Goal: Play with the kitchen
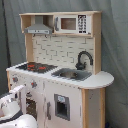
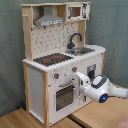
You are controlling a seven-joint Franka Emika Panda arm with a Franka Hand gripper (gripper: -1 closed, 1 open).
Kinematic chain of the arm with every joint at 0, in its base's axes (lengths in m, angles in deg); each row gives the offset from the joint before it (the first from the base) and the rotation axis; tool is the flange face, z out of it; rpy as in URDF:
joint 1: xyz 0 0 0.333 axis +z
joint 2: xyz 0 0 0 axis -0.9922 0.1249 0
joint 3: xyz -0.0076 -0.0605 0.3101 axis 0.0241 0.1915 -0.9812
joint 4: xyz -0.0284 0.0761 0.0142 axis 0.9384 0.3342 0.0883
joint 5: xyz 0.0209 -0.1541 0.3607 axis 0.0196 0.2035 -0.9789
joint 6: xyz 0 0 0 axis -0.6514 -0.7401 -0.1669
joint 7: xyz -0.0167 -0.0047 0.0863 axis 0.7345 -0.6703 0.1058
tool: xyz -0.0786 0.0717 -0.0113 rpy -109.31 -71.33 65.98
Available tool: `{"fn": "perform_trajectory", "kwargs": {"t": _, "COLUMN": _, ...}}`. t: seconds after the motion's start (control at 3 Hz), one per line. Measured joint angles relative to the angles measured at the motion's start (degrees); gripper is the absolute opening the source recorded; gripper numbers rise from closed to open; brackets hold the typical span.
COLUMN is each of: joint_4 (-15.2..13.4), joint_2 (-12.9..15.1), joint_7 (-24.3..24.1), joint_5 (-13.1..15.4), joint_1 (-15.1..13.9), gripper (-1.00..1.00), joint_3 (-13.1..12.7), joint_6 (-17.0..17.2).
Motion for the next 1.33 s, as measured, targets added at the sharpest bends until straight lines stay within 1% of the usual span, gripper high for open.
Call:
{"fn": "perform_trajectory", "kwargs": {"t": 0.33, "joint_4": 0.0, "joint_2": 0.6, "joint_7": 0.8, "joint_5": 0.0, "joint_1": 0.0, "gripper": -1.00, "joint_3": 0.2, "joint_6": 0.0}}
{"fn": "perform_trajectory", "kwargs": {"t": 0.67, "joint_4": 0.0, "joint_2": 0.6, "joint_7": 0.8, "joint_5": 0.0, "joint_1": 0.0, "gripper": 1.00, "joint_3": 0.2, "joint_6": 0.0}}
{"fn": "perform_trajectory", "kwargs": {"t": 1.0, "joint_4": 2.8, "joint_2": 0.7, "joint_7": 1.2, "joint_5": 0.0, "joint_1": -3.1, "gripper": 1.00, "joint_3": 0.2, "joint_6": -0.3}}
{"fn": "perform_trajectory", "kwargs": {"t": 1.33, "joint_4": 2.8, "joint_2": 0.7, "joint_7": 1.2, "joint_5": 0.0, "joint_1": -3.1, "gripper": -1.00, "joint_3": 0.2, "joint_6": -0.3}}
